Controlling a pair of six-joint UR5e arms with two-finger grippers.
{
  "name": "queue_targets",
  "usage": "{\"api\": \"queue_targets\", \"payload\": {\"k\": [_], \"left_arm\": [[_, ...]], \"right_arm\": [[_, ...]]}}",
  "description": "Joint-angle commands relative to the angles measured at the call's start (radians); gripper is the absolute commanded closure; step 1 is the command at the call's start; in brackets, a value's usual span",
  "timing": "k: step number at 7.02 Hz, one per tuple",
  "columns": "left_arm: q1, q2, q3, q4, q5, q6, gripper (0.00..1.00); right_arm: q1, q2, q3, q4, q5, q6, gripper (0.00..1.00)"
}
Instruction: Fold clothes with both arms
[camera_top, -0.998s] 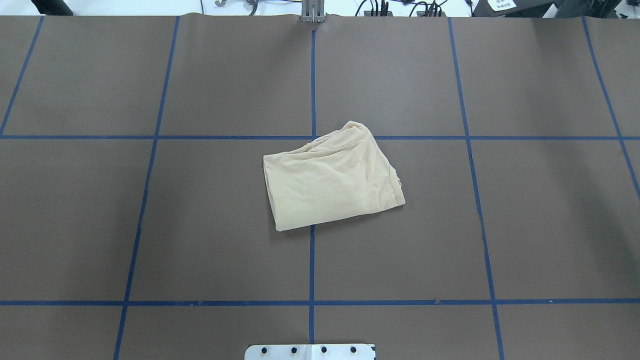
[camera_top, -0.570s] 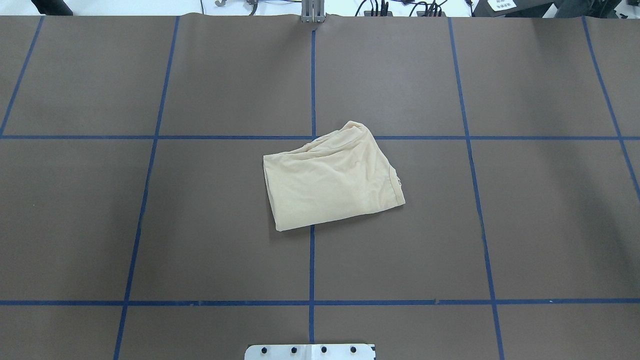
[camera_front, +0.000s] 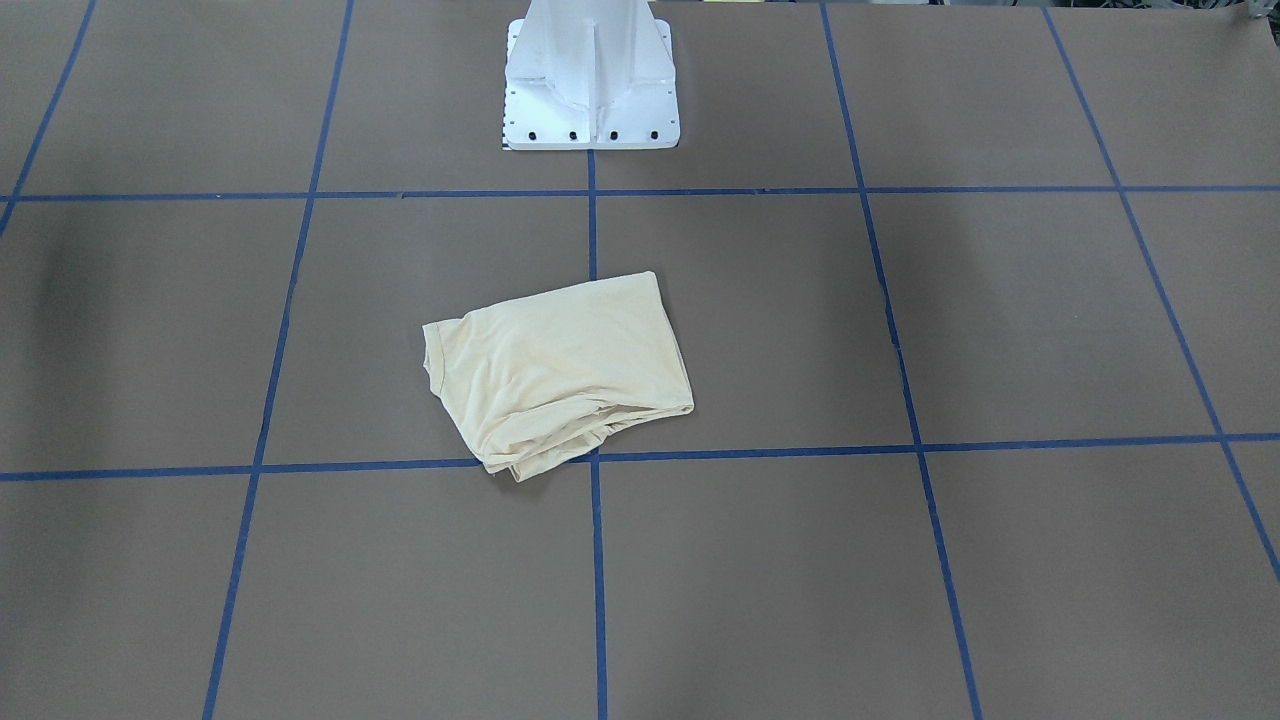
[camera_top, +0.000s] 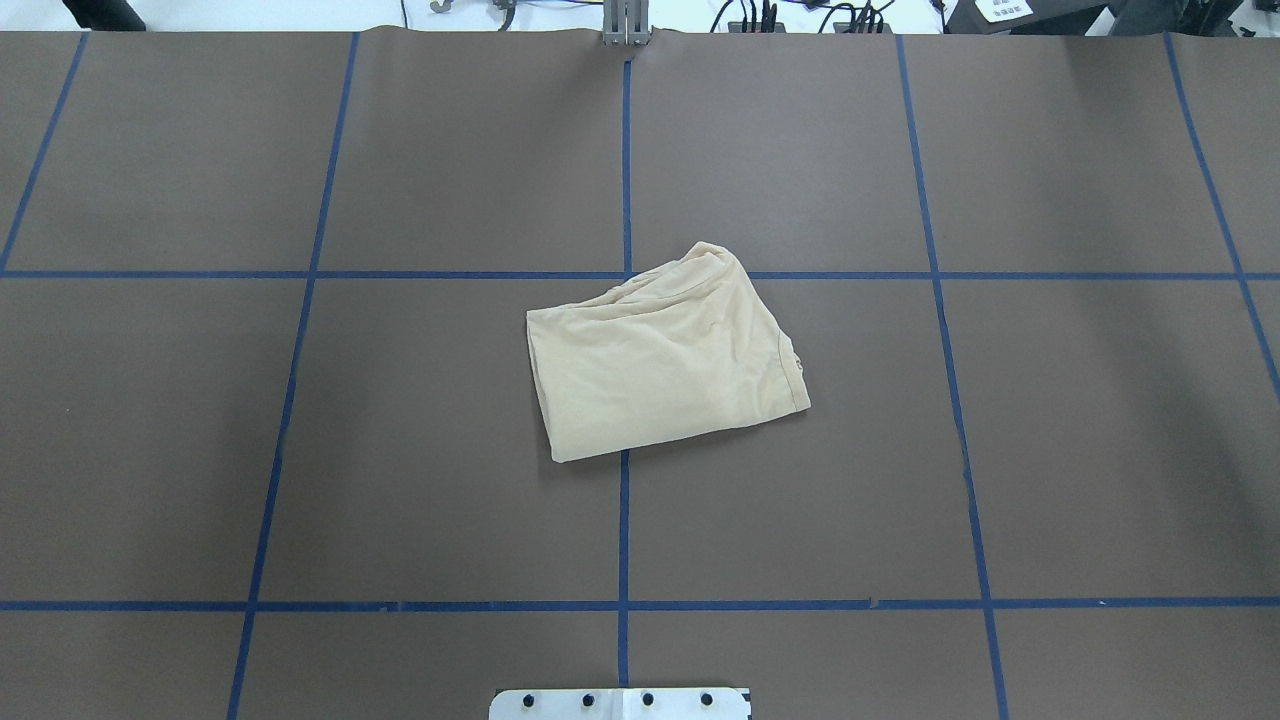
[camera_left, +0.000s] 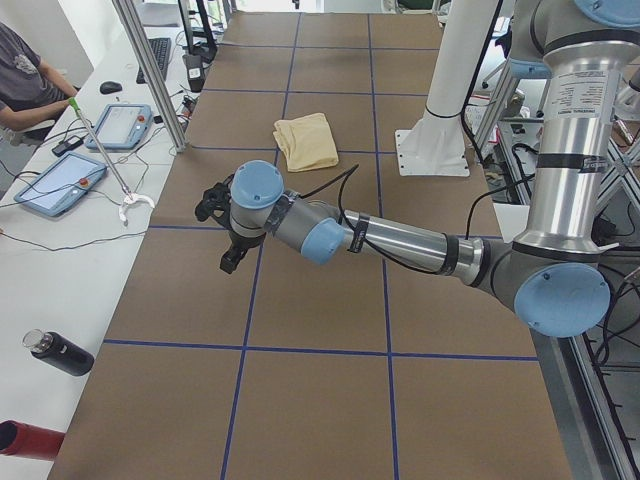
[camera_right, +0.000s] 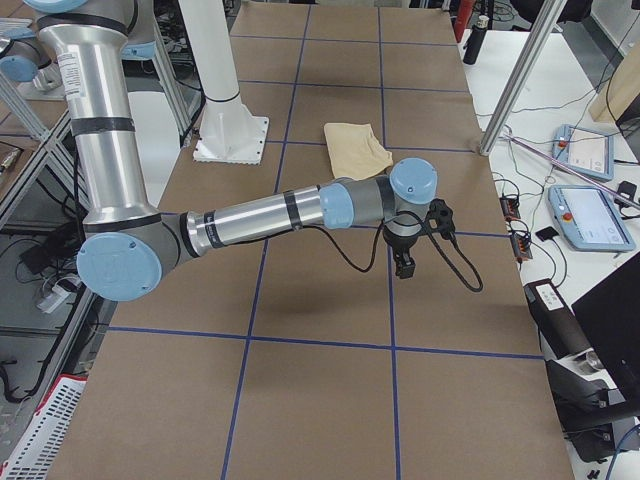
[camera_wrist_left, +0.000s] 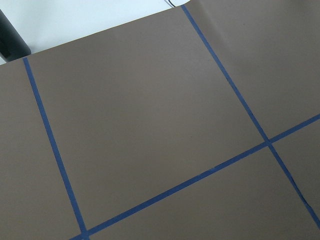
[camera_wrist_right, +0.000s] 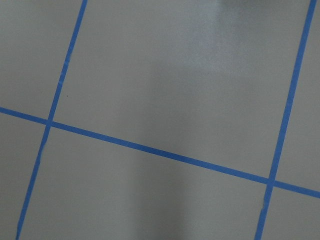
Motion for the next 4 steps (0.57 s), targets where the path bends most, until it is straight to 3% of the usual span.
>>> {"api": "queue_targets", "payload": {"k": [1,4], "left_arm": [[0.002,0.001,0.0,0.0,-0.001,0.0,0.0],[0.002,-0.001,0.007,-0.001,0.0,0.0,0.0]], "right_arm": [[-0.001,0.0,-0.001,-0.001,0.002,-0.001,0.0],[-0.001,0.0,0.0,0.001,0.0,-0.001,0.0]]}}
